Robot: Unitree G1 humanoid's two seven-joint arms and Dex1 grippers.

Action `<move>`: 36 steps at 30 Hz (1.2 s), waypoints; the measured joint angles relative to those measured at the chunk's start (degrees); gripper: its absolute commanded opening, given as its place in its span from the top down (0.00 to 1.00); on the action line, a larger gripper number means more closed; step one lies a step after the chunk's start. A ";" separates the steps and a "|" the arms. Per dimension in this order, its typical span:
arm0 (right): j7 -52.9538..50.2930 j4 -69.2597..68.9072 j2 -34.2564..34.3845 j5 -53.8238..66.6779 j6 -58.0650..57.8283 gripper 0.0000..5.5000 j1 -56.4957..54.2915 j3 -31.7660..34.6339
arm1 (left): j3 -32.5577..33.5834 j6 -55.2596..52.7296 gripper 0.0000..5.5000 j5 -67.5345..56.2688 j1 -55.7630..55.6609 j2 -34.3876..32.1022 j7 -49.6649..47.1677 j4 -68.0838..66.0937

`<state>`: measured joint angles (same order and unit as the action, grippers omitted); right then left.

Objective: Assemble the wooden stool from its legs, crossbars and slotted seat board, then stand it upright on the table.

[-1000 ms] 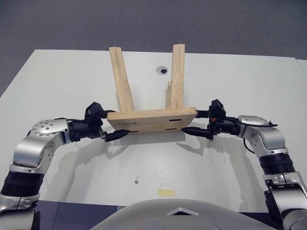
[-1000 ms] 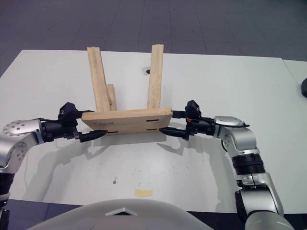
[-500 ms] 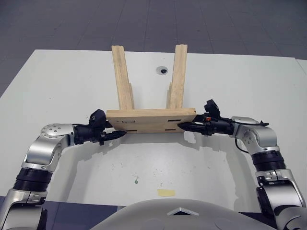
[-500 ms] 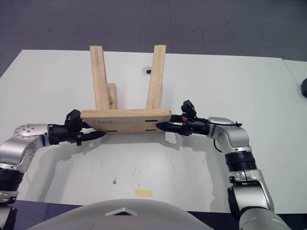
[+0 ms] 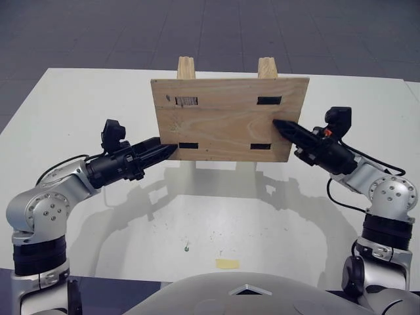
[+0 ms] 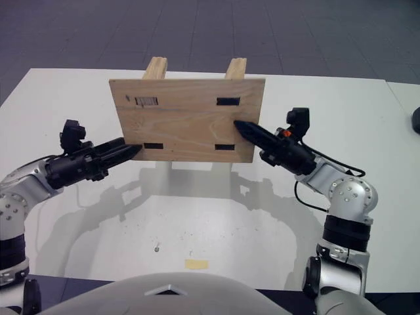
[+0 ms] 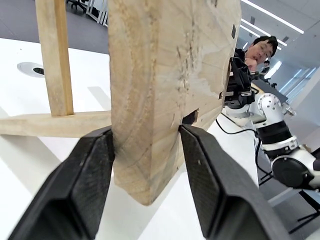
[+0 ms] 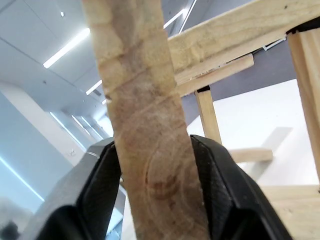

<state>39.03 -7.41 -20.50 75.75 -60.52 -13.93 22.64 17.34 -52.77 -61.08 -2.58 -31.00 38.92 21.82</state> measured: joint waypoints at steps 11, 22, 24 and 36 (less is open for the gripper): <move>-30.65 -2.74 8.06 20.15 9.82 0.76 -1.95 -0.74 | 1.98 10.27 0.75 -31.63 -12.10 12.56 -52.73 3.40; -47.26 -1.52 10.63 17.07 18.56 0.43 -7.04 -4.02 | -2.19 15.96 0.96 -35.91 -17.33 12.33 -64.52 2.65; -48.46 -1.60 10.80 16.93 18.96 0.37 -6.78 -4.25 | -2.38 16.43 0.92 -35.22 -16.77 12.39 -64.25 2.16; -47.11 2.09 11.36 1.34 28.46 0.03 -9.27 -5.27 | -4.20 19.33 0.59 -23.40 -16.92 13.22 -61.74 1.44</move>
<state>-8.08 -5.32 -9.14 77.09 -32.06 -23.20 17.36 13.14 -33.44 -84.48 -19.50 -17.77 -22.82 23.25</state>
